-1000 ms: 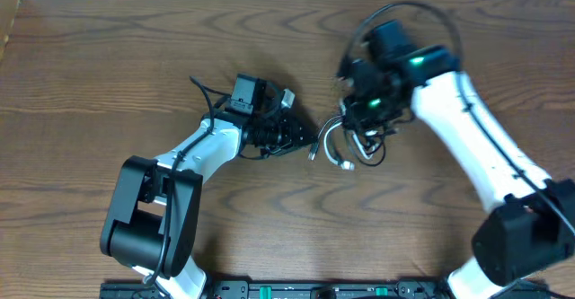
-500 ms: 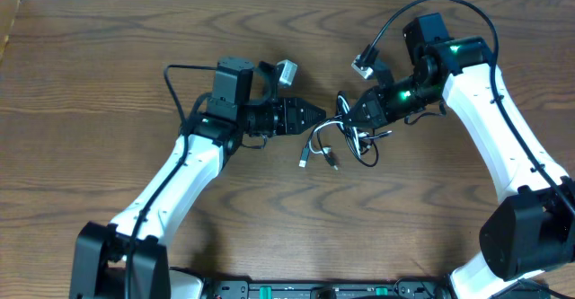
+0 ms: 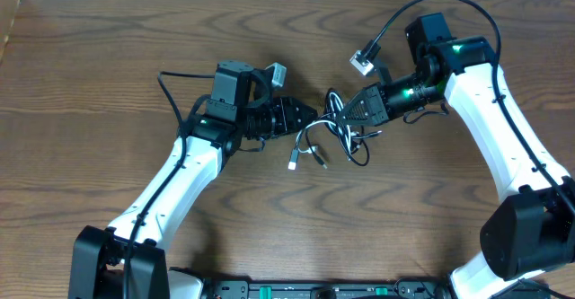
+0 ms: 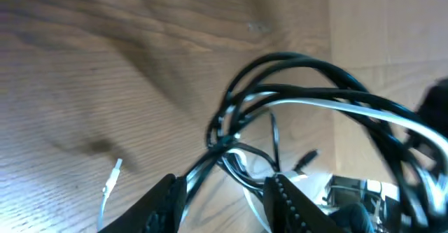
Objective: Untangle cables
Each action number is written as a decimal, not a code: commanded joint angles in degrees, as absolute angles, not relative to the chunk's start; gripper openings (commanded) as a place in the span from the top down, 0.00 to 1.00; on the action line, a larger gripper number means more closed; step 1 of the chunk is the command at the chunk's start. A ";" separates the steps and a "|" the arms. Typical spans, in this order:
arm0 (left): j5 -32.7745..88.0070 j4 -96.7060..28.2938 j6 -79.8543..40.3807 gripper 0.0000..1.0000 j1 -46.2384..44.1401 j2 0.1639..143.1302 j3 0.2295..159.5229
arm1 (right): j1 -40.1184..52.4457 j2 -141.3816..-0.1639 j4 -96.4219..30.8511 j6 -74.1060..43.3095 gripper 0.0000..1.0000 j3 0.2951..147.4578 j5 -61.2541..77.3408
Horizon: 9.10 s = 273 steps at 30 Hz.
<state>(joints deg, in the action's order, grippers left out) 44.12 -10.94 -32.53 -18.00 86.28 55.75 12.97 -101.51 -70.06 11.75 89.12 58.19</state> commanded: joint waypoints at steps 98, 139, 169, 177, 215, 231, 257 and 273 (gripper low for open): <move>66.83 28.84 -50.33 0.69 -18.37 88.73 55.40 | 13.61 -101.36 -34.44 -26.41 0.99 89.23 66.30; 89.95 28.84 -40.38 0.92 -15.05 93.38 55.40 | 10.61 -101.36 -56.29 -2.09 0.48 89.08 46.39; 86.32 54.74 -64.29 0.93 -8.54 93.34 55.40 | 15.22 -101.38 -52.03 -24.43 0.78 72.20 5.13; 86.37 56.69 -66.54 0.93 -6.13 93.34 55.40 | 13.89 -101.36 -53.82 -22.81 0.77 72.20 3.62; 57.34 46.33 -96.25 0.93 -13.78 93.34 55.40 | 9.72 -91.44 -56.62 6.20 0.60 89.12 49.84; 57.45 46.35 -97.86 0.93 -16.60 93.34 55.40 | 17.45 -91.98 -50.76 10.11 0.57 89.12 36.03; 64.20 46.28 -84.14 0.86 -16.29 93.34 55.40 | 15.46 -95.44 -47.18 -4.27 0.99 89.14 32.97; 75.33 32.03 -54.41 0.51 -14.41 93.38 55.40 | 6.50 -95.44 -52.97 -4.86 0.99 89.14 48.47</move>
<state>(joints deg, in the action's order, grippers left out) 73.21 35.77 -62.72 -14.68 93.65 54.78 6.81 -95.22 -52.69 -4.16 88.49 43.90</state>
